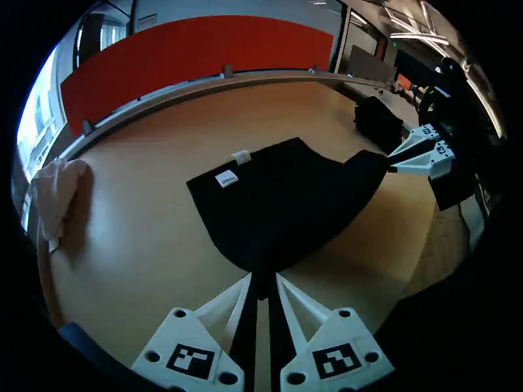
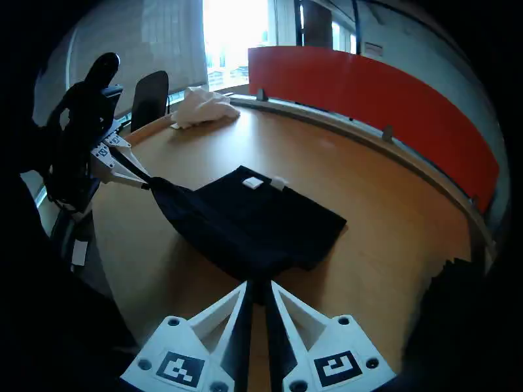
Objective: Fold towel
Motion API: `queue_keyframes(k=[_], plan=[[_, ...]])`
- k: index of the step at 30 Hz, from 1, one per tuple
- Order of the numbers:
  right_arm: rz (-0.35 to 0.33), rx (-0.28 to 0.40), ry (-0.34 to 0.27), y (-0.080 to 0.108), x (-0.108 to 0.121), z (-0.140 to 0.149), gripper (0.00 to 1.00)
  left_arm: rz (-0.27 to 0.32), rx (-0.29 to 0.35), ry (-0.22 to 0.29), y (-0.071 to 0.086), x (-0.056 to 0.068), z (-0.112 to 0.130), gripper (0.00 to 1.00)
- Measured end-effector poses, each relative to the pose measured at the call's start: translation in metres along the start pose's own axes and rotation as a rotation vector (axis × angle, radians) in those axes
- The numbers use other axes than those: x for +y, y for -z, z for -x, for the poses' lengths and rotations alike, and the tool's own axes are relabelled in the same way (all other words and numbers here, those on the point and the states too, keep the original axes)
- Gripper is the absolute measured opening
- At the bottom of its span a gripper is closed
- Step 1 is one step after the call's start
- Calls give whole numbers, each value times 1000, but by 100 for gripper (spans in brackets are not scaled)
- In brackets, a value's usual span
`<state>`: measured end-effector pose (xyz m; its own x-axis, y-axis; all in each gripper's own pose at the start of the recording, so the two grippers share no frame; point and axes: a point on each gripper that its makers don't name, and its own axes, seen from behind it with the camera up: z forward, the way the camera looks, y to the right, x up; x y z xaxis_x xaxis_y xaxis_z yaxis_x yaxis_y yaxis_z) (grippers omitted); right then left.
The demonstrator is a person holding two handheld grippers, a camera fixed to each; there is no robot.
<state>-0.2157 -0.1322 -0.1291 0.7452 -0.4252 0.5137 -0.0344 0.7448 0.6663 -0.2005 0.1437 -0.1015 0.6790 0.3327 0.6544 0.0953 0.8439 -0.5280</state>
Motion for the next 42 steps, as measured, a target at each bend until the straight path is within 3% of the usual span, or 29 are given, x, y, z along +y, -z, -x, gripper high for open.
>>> queue_keyframes(k=[14,26,33,42], plan=[[-20,-16,-16,17,-15,-2,11,11,-14,13,21,10,3,10],[-15,-24,-14,20,-12,-4,11,10,-13,10,22,11,-2,10],[-5,-22,-2,13,2,-16,11,-6,-1,11,14,1,-15,10],[10,-33,4,-9,26,-26,11,-23,-13,12,-10,-16,-32,10]])
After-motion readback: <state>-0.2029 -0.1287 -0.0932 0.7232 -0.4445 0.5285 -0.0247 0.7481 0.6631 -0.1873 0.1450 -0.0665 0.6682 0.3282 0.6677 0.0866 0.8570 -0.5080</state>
